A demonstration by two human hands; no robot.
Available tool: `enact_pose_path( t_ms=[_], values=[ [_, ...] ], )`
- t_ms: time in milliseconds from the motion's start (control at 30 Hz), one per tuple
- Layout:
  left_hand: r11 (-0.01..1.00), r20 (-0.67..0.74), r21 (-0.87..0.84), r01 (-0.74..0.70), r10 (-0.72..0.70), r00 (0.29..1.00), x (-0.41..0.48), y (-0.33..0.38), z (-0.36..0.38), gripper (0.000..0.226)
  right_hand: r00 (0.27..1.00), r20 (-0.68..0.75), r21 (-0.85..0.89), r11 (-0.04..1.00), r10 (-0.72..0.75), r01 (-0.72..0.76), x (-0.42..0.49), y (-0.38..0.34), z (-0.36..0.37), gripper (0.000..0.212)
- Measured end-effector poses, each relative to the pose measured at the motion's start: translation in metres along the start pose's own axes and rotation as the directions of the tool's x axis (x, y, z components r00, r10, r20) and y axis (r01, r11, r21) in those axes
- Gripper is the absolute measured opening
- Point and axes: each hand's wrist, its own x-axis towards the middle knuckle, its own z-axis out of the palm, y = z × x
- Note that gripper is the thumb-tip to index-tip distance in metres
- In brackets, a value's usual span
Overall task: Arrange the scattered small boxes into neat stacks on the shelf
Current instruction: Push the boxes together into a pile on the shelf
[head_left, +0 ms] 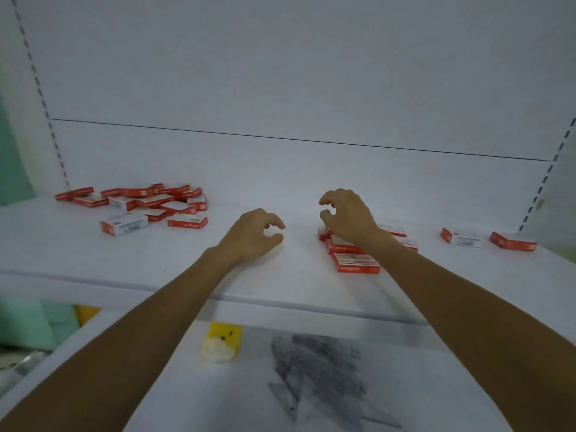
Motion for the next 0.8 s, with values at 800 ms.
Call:
enact_pose_path(
  t_ms=[800],
  values=[
    [0.983,-0.098,0.063,0.175,-0.168,0.981,-0.107,-0.256,-0.223,0.026,0.982,0.098,0.196,0.971,-0.16,0.138,0.07,-0.326,0.146,0.032]
  ],
)
